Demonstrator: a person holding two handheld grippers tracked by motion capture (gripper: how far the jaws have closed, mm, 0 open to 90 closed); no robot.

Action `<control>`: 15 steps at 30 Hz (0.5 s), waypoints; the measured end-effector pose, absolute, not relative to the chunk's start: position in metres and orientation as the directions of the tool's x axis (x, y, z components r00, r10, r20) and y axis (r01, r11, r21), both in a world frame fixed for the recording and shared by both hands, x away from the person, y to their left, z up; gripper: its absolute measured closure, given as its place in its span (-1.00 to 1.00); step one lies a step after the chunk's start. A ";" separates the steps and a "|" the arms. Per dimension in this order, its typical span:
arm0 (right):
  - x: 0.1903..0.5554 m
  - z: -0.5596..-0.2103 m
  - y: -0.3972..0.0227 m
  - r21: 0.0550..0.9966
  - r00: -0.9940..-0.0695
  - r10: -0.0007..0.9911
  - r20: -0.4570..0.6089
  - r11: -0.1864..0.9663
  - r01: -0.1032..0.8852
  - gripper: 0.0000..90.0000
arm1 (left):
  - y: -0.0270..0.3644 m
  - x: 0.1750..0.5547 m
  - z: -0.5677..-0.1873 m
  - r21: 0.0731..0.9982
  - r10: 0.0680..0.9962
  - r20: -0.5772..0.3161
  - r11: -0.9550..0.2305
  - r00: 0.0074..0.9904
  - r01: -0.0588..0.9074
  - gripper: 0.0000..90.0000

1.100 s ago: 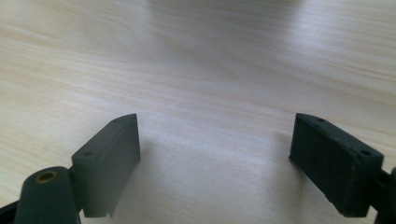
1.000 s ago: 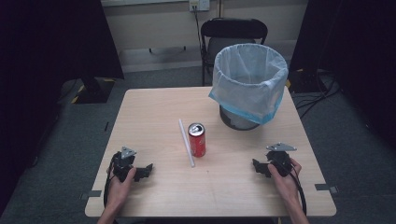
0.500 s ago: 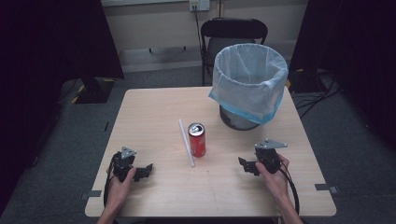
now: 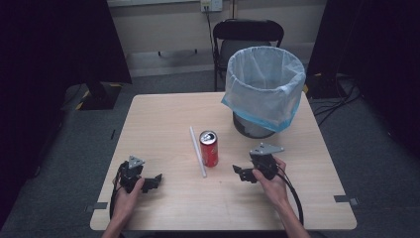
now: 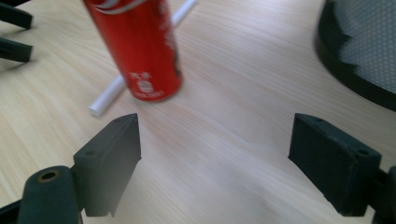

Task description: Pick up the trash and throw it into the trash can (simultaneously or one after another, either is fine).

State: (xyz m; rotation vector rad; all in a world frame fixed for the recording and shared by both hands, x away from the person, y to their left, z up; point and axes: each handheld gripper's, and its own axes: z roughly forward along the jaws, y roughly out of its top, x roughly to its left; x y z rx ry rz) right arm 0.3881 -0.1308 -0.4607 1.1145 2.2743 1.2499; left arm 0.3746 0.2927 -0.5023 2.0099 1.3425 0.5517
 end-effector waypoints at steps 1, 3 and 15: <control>0.389 -0.460 -0.126 0.819 -0.655 0.750 0.091 0.317 0.477 -0.64 | 0.293 0.375 -0.502 0.715 0.922 -0.013 -0.261 0.386 0.648 -1.00; 0.392 -0.459 -0.117 0.819 -0.672 0.734 0.095 0.326 0.472 -0.64 | 0.292 0.375 -0.502 0.715 0.923 -0.013 -0.260 0.385 0.649 -1.00; 0.414 -0.455 -0.060 0.814 -0.739 0.670 0.078 0.385 0.435 -0.64 | 0.292 0.375 -0.502 0.715 0.923 -0.012 -0.260 0.384 0.649 -1.00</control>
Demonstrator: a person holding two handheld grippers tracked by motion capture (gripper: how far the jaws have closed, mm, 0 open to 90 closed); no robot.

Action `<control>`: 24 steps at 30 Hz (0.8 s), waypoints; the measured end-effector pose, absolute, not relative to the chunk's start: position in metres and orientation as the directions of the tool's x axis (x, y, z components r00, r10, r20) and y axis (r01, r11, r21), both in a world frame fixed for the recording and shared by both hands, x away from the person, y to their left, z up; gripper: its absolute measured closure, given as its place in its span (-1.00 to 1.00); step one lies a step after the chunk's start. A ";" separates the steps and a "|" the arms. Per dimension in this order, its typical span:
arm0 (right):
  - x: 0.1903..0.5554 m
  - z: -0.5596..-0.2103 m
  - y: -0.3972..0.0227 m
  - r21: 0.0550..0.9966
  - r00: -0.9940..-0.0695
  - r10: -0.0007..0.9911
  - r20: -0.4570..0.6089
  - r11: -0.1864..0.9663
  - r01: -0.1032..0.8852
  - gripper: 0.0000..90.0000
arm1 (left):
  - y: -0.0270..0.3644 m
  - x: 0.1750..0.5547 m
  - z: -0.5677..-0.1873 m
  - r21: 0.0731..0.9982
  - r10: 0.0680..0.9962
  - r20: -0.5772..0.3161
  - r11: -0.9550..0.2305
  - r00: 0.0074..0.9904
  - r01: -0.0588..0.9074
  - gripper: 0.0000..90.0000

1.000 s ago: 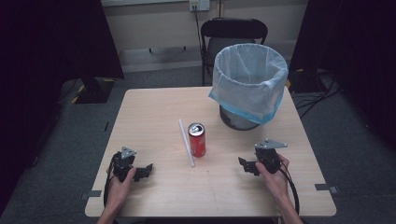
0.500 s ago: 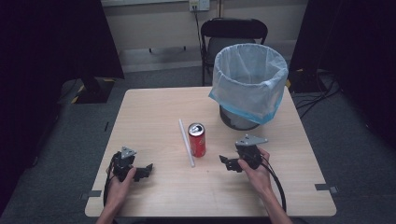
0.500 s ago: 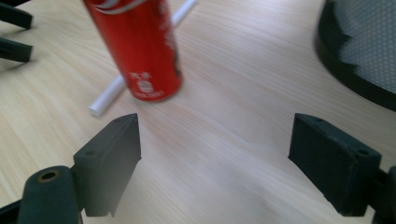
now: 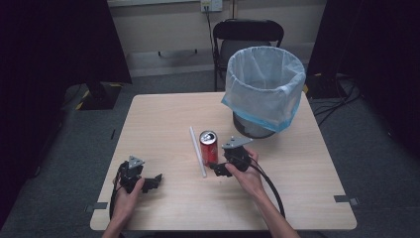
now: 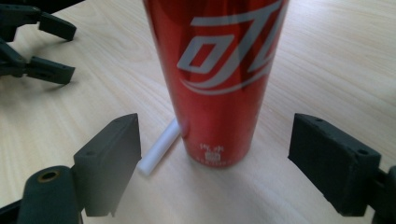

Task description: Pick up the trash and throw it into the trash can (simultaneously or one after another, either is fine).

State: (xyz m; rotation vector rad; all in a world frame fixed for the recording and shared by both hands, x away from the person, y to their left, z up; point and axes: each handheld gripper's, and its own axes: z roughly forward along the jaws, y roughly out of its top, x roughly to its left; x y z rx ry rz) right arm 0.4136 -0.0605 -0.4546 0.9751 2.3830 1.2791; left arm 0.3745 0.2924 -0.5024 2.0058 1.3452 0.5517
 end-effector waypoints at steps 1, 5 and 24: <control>0.415 -0.456 -0.058 0.812 -0.741 0.666 0.089 0.381 0.441 -0.64 | 0.292 0.375 -0.502 0.715 0.923 -0.012 -0.261 0.385 0.649 -1.00; 0.418 -0.458 -0.052 0.815 -0.749 0.658 0.079 0.390 0.429 -0.64 | 0.292 0.375 -0.502 0.716 0.923 -0.013 -0.260 0.385 0.648 -1.00; 0.437 -0.486 -0.035 0.820 -0.741 0.670 0.049 0.396 0.412 -0.47 | 0.292 0.375 -0.502 0.716 0.923 -0.013 -0.260 0.385 0.648 -1.00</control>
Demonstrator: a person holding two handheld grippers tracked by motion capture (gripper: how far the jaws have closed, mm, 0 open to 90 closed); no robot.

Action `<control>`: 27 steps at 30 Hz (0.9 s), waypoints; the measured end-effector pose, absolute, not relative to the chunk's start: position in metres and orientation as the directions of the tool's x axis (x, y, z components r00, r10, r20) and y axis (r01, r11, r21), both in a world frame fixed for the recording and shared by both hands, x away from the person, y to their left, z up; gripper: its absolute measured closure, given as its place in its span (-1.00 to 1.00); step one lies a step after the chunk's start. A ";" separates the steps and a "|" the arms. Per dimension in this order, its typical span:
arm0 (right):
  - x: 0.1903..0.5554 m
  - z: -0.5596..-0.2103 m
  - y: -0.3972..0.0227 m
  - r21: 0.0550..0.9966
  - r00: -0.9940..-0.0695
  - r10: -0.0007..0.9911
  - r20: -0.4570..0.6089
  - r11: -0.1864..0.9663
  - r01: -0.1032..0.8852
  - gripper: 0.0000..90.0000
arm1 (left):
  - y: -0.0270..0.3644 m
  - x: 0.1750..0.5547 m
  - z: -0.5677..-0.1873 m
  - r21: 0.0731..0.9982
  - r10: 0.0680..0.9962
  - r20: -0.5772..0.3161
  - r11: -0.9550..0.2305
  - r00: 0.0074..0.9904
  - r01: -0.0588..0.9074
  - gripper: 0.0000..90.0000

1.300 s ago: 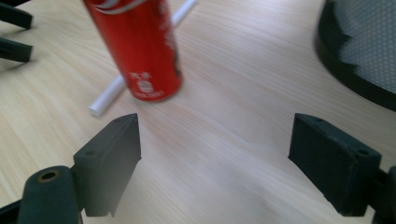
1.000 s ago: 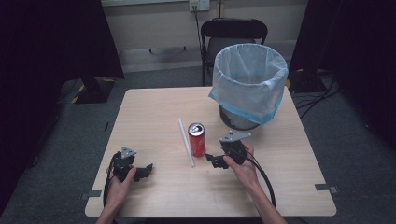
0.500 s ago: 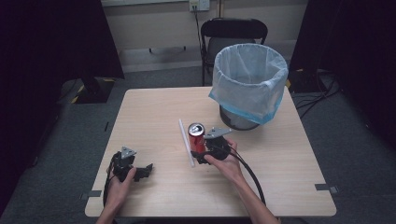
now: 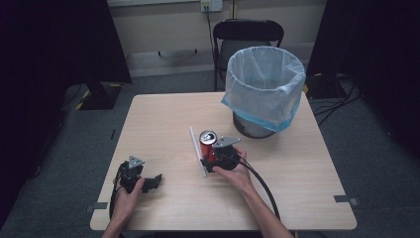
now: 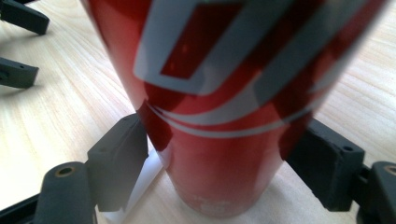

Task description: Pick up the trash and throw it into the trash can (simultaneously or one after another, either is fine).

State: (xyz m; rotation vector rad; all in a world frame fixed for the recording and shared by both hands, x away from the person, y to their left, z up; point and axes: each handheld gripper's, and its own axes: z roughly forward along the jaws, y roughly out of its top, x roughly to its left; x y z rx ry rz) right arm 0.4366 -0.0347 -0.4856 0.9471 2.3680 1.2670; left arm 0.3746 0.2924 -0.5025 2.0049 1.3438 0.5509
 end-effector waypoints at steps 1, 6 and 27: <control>0.438 -0.487 -0.034 0.821 -0.737 0.674 0.053 0.390 0.417 -0.42 | 0.293 0.375 -0.502 0.714 0.922 -0.010 -0.264 0.386 0.649 -1.00; 0.437 -0.487 -0.032 0.815 -0.744 0.668 0.027 0.416 0.403 -0.28 | 0.293 0.375 -0.502 0.716 0.922 -0.013 -0.261 0.386 0.648 -1.00; 0.438 -0.465 -0.034 0.833 -0.756 0.649 0.078 0.374 0.407 -0.24 | 0.292 0.375 -0.502 0.716 0.922 -0.014 -0.261 0.386 0.647 -1.00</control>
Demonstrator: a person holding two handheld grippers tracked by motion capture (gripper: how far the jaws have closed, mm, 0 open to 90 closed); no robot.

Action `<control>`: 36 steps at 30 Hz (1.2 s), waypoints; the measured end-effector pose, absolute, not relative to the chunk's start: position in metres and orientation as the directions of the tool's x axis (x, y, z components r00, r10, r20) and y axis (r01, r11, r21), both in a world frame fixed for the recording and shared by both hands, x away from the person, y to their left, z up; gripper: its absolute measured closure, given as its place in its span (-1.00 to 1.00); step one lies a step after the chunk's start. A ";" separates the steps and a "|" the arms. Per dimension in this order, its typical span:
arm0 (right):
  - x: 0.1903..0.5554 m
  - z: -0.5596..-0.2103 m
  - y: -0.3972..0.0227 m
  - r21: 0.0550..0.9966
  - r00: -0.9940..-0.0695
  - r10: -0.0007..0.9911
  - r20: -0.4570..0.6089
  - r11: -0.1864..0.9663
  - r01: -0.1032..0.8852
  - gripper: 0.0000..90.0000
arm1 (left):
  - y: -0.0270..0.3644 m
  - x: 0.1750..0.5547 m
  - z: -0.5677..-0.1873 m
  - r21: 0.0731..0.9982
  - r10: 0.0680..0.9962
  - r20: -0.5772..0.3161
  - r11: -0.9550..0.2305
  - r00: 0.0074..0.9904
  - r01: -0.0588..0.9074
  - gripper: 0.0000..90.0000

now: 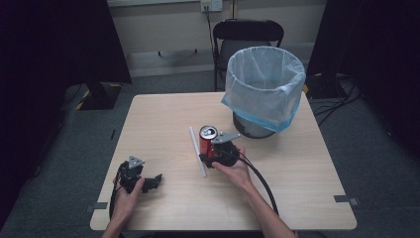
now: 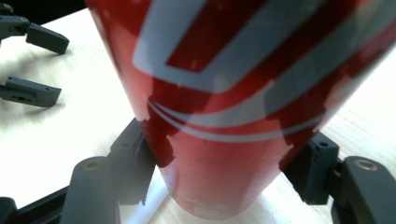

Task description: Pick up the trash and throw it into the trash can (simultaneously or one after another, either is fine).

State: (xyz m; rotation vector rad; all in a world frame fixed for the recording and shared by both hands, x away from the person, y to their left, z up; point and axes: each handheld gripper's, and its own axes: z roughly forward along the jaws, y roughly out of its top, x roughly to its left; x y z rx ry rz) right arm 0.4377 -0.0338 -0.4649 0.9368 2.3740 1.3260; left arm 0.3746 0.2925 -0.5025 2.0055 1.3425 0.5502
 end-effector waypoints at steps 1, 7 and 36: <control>0.437 -0.464 -0.034 0.834 -0.758 0.648 0.082 0.372 0.408 -0.24 | 0.293 0.375 -0.503 0.716 0.922 -0.014 -0.261 0.387 0.647 -1.00; 0.435 -0.456 -0.037 0.842 -0.757 0.647 0.089 0.358 0.405 -0.24 | 0.292 0.375 -0.503 0.717 0.922 -0.014 -0.260 0.386 0.647 -1.00; 0.423 -0.393 -0.045 0.894 -0.793 0.603 0.085 0.306 0.328 -0.24 | 0.292 0.375 -0.502 0.716 0.922 -0.014 -0.261 0.386 0.647 -1.00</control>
